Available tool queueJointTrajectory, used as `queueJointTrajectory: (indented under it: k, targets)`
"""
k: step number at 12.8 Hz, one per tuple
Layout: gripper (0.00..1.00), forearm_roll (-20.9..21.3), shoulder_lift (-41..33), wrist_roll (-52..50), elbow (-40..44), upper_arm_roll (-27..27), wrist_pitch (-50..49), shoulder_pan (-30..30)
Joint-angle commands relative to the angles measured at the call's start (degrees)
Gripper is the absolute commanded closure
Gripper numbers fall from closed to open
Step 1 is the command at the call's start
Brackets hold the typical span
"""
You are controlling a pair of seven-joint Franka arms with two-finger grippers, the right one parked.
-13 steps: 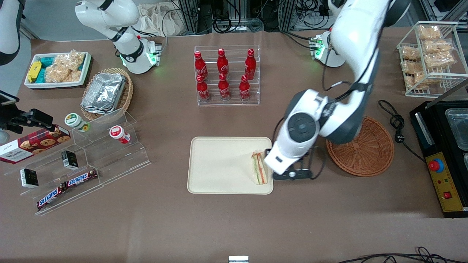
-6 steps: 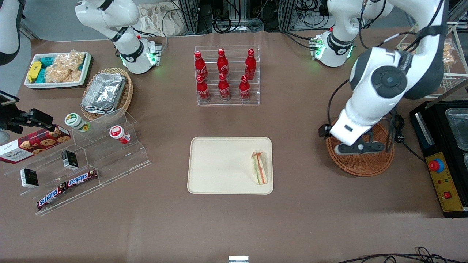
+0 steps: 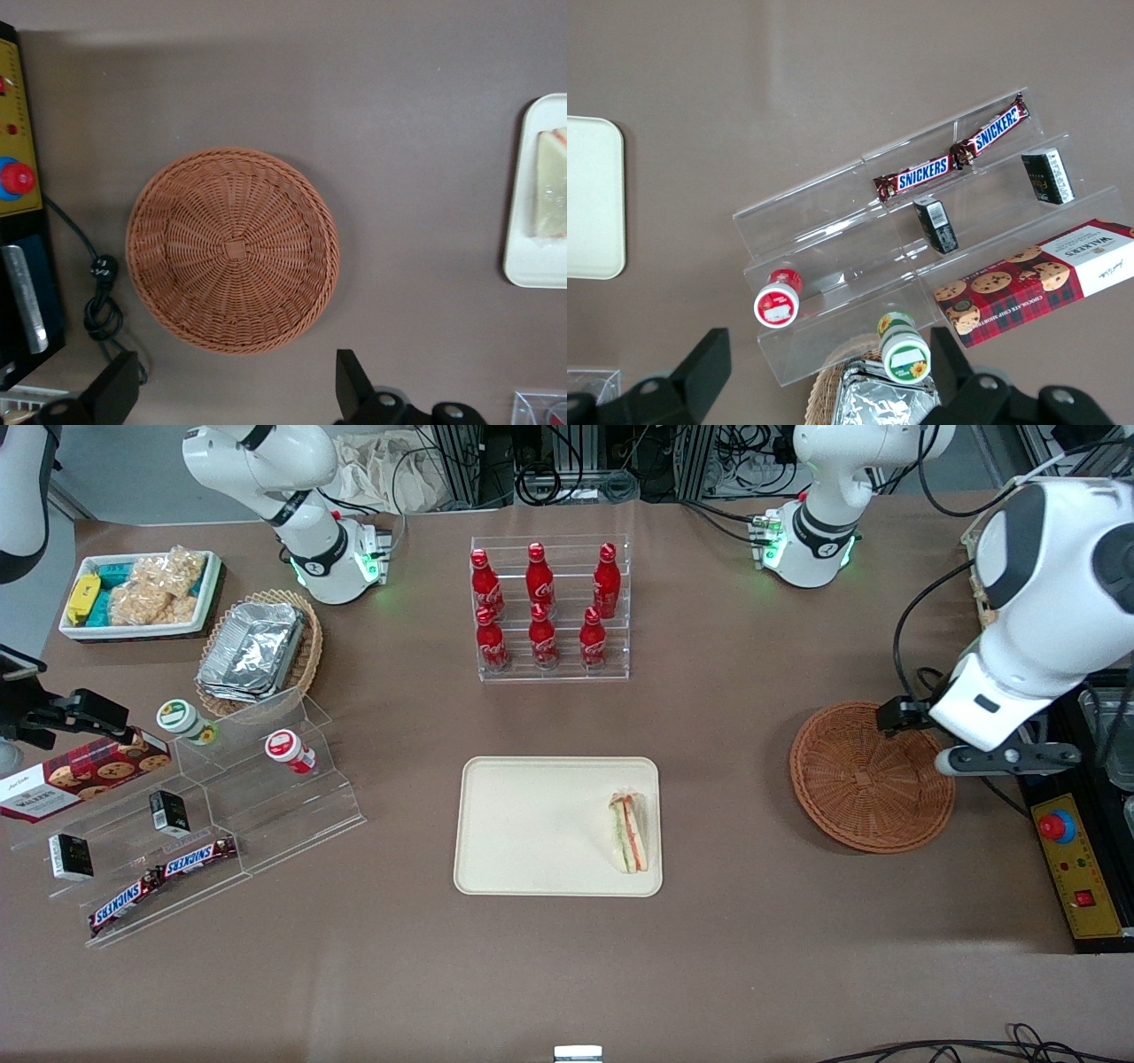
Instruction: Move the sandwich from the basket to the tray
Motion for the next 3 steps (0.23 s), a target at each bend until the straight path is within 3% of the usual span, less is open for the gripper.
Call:
queueJointTrajectory:
  k: [1,3]
  targets:
    - [0.0,-0.86,5.35,0.76,9.86,-0.74,-5.31,3.32]
    - [0.0,-0.87,5.53,0.67,10.23,-0.65,-5.32,3.51]
